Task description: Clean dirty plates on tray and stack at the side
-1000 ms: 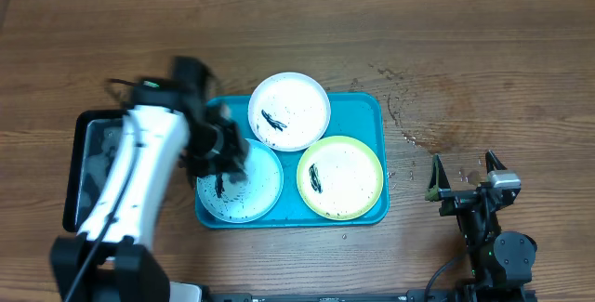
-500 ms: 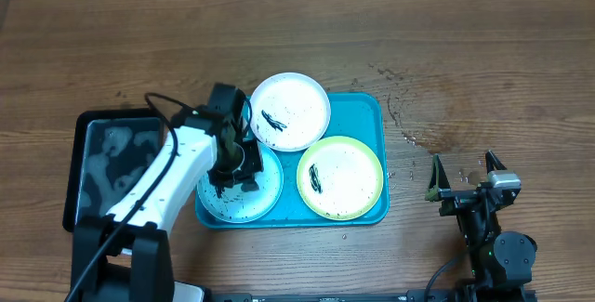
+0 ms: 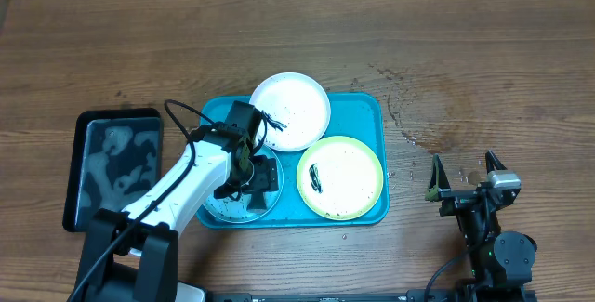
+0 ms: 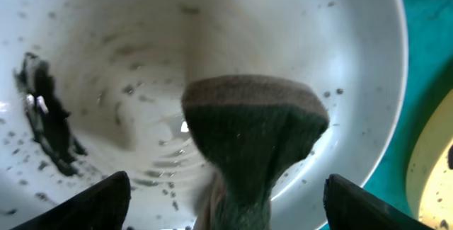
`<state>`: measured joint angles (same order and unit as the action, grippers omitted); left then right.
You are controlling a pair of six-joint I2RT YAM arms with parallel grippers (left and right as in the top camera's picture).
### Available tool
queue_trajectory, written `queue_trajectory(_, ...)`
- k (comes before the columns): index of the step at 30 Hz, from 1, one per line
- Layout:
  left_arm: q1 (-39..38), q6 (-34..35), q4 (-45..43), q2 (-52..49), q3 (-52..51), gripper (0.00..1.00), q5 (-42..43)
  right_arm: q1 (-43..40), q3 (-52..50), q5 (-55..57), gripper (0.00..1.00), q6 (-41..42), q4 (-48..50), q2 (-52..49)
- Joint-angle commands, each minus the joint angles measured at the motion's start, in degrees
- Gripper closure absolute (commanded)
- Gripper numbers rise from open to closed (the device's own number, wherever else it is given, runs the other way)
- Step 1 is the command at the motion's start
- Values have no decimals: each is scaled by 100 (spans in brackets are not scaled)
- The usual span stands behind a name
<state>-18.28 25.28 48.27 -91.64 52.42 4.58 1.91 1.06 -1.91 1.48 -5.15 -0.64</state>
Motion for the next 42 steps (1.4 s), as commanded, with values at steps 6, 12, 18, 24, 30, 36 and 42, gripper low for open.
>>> queue_trajectory(6,271,-105,1515,35,1982,11,-57,-17,-59,59,0,-2,33,31)
queue_trajectory(12,538,295,2553,262,3713,11,-50,-17,-59,61,0,-2,33,31)
queue_trajectory(18,1357,988,3008,863,4476,0,-52,-17,-59,59,0,-2,33,31)
queue_trajectory(24,1906,986,3685,946,4426,0,-70,-4,-59,-935,0,494,732,31)
queue_trajectory(30,1902,988,3703,844,4400,0,-52,-4,-59,-3840,0,2970,1814,31)
queue_trajectory(36,1902,942,3742,826,4395,0,-55,-44,254,-3467,0,4057,5235,26)
queue_trajectory(42,1902,942,3762,826,4395,0,-55,-282,2968,-3976,0,2337,970,-704)
